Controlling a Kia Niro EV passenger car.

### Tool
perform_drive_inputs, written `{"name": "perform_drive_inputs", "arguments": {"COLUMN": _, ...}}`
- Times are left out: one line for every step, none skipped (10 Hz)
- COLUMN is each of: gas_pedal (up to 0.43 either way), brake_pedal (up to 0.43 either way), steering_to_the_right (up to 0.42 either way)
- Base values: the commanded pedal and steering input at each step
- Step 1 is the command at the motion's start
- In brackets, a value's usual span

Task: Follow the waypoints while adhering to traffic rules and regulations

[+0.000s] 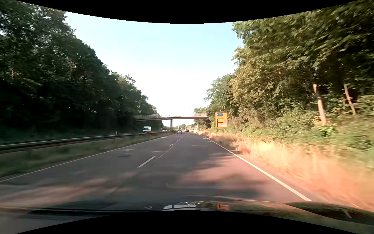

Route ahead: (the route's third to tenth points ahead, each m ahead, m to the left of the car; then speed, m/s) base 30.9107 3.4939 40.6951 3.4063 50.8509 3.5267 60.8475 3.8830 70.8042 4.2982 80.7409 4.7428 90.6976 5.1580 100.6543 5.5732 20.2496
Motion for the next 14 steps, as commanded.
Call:
{"name": "perform_drive_inputs", "arguments": {"gas_pedal": 0.138, "brake_pedal": 0.0, "steering_to_the_right": -0.004}}
{"name": "perform_drive_inputs", "arguments": {"gas_pedal": 0.138, "brake_pedal": 0.0, "steering_to_the_right": -0.003}}
{"name": "perform_drive_inputs", "arguments": {"gas_pedal": 0.138, "brake_pedal": 0.0, "steering_to_the_right": -0.003}}
{"name": "perform_drive_inputs", "arguments": {"gas_pedal": 0.138, "brake_pedal": 0.0, "steering_to_the_right": -0.002}}
{"name": "perform_drive_inputs", "arguments": {"gas_pedal": 0.138, "brake_pedal": 0.0, "steering_to_the_right": -0.002}}
{"name": "perform_drive_inputs", "arguments": {"gas_pedal": 0.138, "brake_pedal": 0.0, "steering_to_the_right": -0.002}}
{"name": "perform_drive_inputs", "arguments": {"gas_pedal": 0.138, "brake_pedal": 0.0, "steering_to_the_right": -0.002}}
{"name": "perform_drive_inputs", "arguments": {"gas_pedal": 0.138, "brake_pedal": 0.0, "steering_to_the_right": -0.002}}
{"name": "perform_drive_inputs", "arguments": {"gas_pedal": 0.138, "brake_pedal": 0.0, "steering_to_the_right": -0.002}}
{"name": "perform_drive_inputs", "arguments": {"gas_pedal": 0.138, "brake_pedal": 0.0, "steering_to_the_right": -0.002}}
{"name": "perform_drive_inputs", "arguments": {"gas_pedal": 0.138, "brake_pedal": 0.0, "steering_to_the_right": -0.002}}
{"name": "perform_drive_inputs", "arguments": {"gas_pedal": 0.138, "brake_pedal": 0.0, "steering_to_the_right": -0.002}}
{"name": "perform_drive_inputs", "arguments": {"gas_pedal": 0.138, "brake_pedal": 0.0, "steering_to_the_right": -0.002}}
{"name": "perform_drive_inputs", "arguments": {"gas_pedal": 0.138, "brake_pedal": 0.0, "steering_to_the_right": -0.002}}
